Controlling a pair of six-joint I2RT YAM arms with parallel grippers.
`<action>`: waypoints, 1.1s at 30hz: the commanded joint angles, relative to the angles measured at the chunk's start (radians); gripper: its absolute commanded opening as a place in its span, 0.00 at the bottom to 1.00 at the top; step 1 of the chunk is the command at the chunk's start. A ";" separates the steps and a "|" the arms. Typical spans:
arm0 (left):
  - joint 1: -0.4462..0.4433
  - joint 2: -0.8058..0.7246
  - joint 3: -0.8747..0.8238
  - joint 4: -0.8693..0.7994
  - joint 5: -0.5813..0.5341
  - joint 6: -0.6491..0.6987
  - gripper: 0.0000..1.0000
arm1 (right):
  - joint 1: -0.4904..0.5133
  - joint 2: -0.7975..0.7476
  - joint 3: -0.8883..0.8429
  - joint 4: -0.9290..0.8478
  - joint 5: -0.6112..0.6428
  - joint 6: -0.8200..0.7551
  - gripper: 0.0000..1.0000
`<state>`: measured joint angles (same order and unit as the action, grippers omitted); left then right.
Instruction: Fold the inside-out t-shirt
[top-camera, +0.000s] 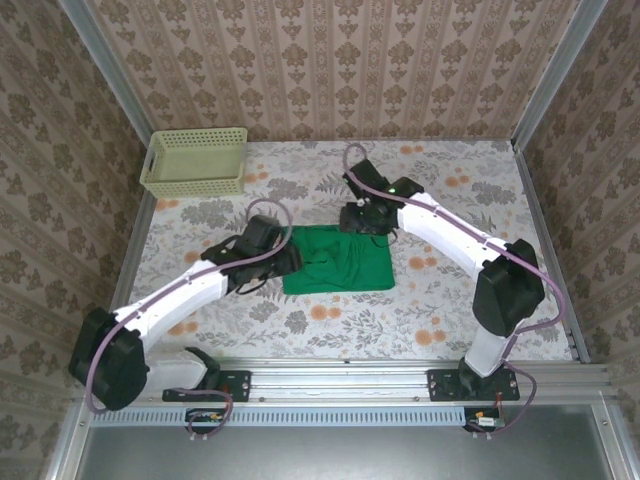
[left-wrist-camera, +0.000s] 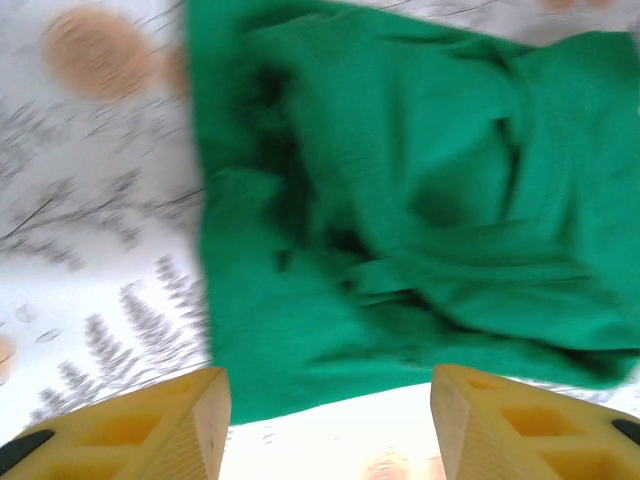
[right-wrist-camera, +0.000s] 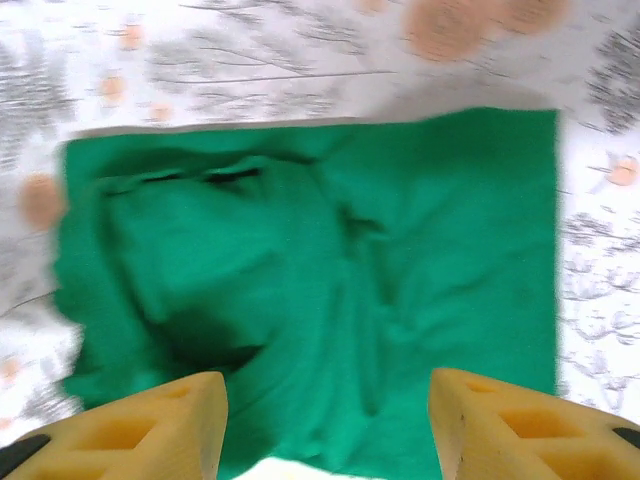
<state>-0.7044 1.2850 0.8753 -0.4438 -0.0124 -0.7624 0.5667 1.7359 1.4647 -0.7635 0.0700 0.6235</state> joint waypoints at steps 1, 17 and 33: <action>-0.074 0.099 0.124 -0.117 -0.088 0.031 0.58 | -0.047 -0.043 -0.133 0.100 -0.067 0.006 0.57; -0.103 0.293 0.162 -0.110 -0.129 0.014 0.26 | -0.103 0.032 -0.262 0.245 -0.114 0.007 0.57; 0.138 0.005 -0.171 0.086 0.140 -0.021 0.02 | -0.095 0.120 -0.257 0.252 -0.064 -0.035 0.56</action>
<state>-0.5690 1.2984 0.7021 -0.3885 0.0483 -0.7856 0.4675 1.8671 1.2030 -0.5133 -0.0307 0.6113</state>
